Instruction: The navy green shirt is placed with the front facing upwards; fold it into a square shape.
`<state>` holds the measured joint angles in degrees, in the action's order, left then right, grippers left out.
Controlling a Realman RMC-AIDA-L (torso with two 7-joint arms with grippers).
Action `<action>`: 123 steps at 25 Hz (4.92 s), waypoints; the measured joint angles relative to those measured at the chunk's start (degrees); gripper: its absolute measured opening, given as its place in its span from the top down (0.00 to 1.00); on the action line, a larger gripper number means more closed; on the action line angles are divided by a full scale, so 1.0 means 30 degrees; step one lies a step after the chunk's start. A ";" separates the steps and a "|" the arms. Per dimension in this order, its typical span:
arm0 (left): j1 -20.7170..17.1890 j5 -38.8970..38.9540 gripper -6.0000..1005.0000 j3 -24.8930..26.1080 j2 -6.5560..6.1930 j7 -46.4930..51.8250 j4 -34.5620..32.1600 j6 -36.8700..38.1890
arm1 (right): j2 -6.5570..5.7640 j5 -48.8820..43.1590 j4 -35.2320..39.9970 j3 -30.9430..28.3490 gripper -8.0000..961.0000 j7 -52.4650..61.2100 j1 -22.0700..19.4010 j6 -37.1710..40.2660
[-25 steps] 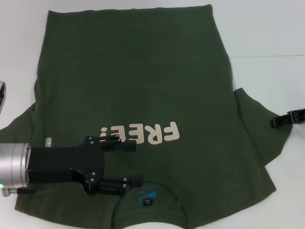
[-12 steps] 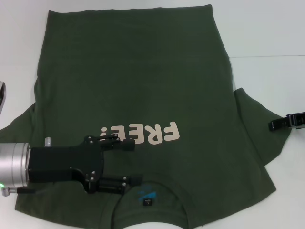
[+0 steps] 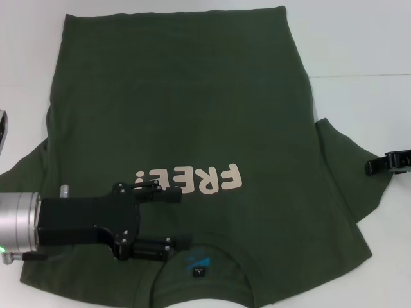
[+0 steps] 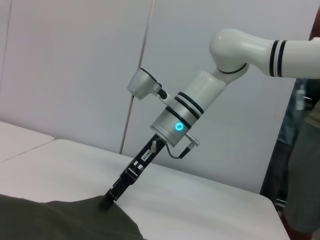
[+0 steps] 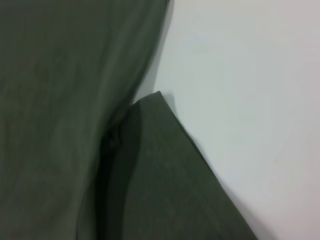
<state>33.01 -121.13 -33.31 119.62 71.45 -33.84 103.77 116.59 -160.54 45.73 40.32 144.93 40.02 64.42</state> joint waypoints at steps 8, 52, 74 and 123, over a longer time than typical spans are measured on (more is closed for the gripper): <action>-0.0021 0.0008 0.12 0.0000 0.0000 0.0000 0.0000 -0.0064 | -0.0046 -0.0150 -0.0021 0.0098 0.35 -0.0103 0.0209 0.0346; -0.0194 0.0007 0.12 0.0001 0.0147 0.0118 -0.0001 -0.0493 | 0.1009 0.4890 0.4644 0.2341 0.96 -0.1911 0.0448 0.2891; -0.0419 0.0007 0.12 0.0001 0.0149 0.0044 -0.0001 -0.0693 | 0.1083 0.8746 0.1655 0.7328 0.82 -0.3041 0.0827 -0.0151; -0.2898 -0.4629 0.12 0.3201 0.0631 1.7121 -1.1526 -0.5901 | 0.1129 1.7447 0.0185 0.5019 0.05 -2.6426 -0.5815 1.2136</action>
<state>24.32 -135.02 -23.71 121.51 122.82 -68.41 86.07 119.98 -108.20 46.28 55.38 65.65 22.57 100.83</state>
